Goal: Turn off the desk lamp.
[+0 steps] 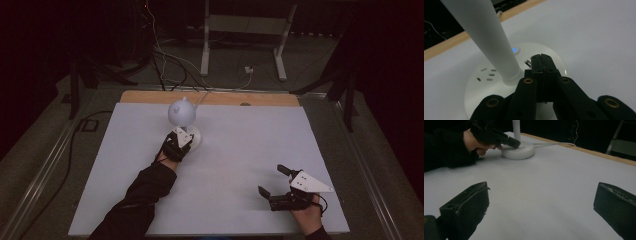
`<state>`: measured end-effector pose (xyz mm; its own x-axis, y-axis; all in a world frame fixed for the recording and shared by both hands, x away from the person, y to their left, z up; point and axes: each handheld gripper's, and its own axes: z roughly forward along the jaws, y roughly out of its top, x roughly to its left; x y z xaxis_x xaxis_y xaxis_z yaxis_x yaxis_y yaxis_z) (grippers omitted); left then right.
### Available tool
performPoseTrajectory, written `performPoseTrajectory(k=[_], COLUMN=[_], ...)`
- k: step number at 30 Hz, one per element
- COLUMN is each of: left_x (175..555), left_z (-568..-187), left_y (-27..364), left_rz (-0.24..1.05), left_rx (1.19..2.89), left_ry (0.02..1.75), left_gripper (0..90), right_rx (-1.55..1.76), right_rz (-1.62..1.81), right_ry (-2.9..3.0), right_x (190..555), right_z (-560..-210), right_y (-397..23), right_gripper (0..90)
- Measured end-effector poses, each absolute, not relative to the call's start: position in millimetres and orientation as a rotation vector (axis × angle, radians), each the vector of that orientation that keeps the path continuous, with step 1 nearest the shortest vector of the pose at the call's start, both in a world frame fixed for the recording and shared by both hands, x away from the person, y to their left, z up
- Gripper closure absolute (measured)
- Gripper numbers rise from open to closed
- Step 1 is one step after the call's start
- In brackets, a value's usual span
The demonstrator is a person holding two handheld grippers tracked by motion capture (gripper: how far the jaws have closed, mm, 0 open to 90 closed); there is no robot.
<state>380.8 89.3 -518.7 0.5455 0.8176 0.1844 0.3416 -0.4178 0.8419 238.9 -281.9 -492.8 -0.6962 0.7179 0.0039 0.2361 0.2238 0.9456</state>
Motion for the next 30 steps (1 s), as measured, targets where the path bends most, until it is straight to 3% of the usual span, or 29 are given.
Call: performPoseTrajectory(k=[7, 14, 30], left_x=[376.9, 371.4, 349.5], left_z=[-505.6, -494.1, -477.0], left_y=[88.7, 83.3, 89.6], left_rz=[0.688, 0.576, 0.406], left_rx=[1.954, 1.944, 1.962], left_ry=[0.921, 0.907, 0.846], left_gripper=[90.0, 79.3, 36.3], right_rx=[0.875, 0.876, 0.878], right_rz=[1.478, 1.478, 1.479], right_ry=[2.069, 2.069, 2.065], right_x=[238.3, 238.6, 239.2], right_z=[-492.3, -492.5, -492.4], right_y=[-282.1, -282.1, -282.5], right_gripper=[0.0, 0.0, 0.0])
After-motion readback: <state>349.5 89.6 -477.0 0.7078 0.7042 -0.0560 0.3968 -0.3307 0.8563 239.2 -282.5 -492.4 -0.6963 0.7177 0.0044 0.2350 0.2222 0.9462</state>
